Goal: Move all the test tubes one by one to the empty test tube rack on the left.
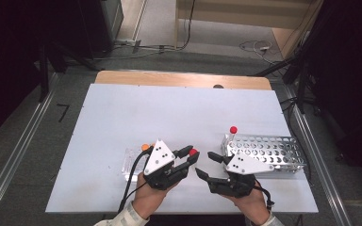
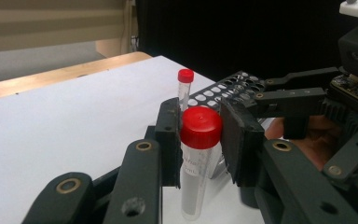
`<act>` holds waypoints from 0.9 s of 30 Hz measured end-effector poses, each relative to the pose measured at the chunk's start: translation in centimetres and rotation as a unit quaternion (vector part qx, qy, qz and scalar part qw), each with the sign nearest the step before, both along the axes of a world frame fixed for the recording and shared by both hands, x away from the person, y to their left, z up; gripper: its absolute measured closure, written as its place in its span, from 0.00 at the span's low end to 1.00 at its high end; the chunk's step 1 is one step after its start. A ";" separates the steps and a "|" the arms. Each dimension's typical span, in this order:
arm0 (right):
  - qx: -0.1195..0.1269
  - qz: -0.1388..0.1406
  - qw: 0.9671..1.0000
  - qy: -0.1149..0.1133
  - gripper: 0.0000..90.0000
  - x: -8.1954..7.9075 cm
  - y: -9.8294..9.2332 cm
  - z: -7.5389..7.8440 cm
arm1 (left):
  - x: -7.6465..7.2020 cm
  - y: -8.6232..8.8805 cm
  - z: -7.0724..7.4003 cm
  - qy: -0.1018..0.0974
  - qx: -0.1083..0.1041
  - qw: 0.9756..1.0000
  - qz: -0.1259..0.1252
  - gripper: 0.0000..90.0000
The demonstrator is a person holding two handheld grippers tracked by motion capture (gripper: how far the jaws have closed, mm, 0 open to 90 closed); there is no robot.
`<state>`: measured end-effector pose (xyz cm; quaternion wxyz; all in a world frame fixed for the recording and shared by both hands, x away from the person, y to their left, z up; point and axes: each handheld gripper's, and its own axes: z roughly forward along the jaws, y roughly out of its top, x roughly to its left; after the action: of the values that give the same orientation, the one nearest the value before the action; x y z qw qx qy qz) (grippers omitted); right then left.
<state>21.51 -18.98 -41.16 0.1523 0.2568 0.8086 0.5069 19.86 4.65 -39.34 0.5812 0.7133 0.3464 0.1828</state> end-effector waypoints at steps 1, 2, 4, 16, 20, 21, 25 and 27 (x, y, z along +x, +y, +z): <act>0.001 0.000 1.000 -0.001 0.35 -0.1 -0.2 0.0 | -0.1 0.2 0.1 0.000 -0.001 1.000 0.001 0.78; 0.000 0.002 1.000 -0.001 0.34 -0.2 -0.3 0.1 | -0.3 0.5 0.2 -0.001 0.002 1.000 0.002 0.78; 0.001 0.002 1.000 -0.004 0.33 -0.3 -0.5 0.1 | -0.5 1.1 0.4 -0.001 0.001 1.000 0.006 0.78; 0.002 -0.020 1.000 0.001 0.33 0.2 -1.7 -0.1 | -1.4 5.8 1.6 -0.004 -0.001 0.999 0.050 0.78; 0.002 -0.025 1.000 0.000 0.33 0.4 -1.9 -0.1 | -1.6 7.5 1.8 -0.002 0.003 0.997 0.072 0.78; 0.002 -0.028 1.000 0.001 0.33 0.4 -2.0 -0.1 | -1.6 8.0 1.8 -0.003 0.004 0.997 0.078 0.78; 0.001 -0.032 0.999 0.000 0.33 0.5 -2.1 -0.2 | -1.5 9.6 1.9 -0.003 0.016 0.994 0.106 0.78; 0.001 -0.032 0.999 0.000 0.33 0.6 -2.1 -0.2 | -1.4 10.3 1.9 0.001 0.020 0.993 0.117 0.78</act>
<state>22.08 -21.12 -41.36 0.1688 0.2828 0.7995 0.5024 18.47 14.98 -37.44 0.5413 0.6792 0.4244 0.2560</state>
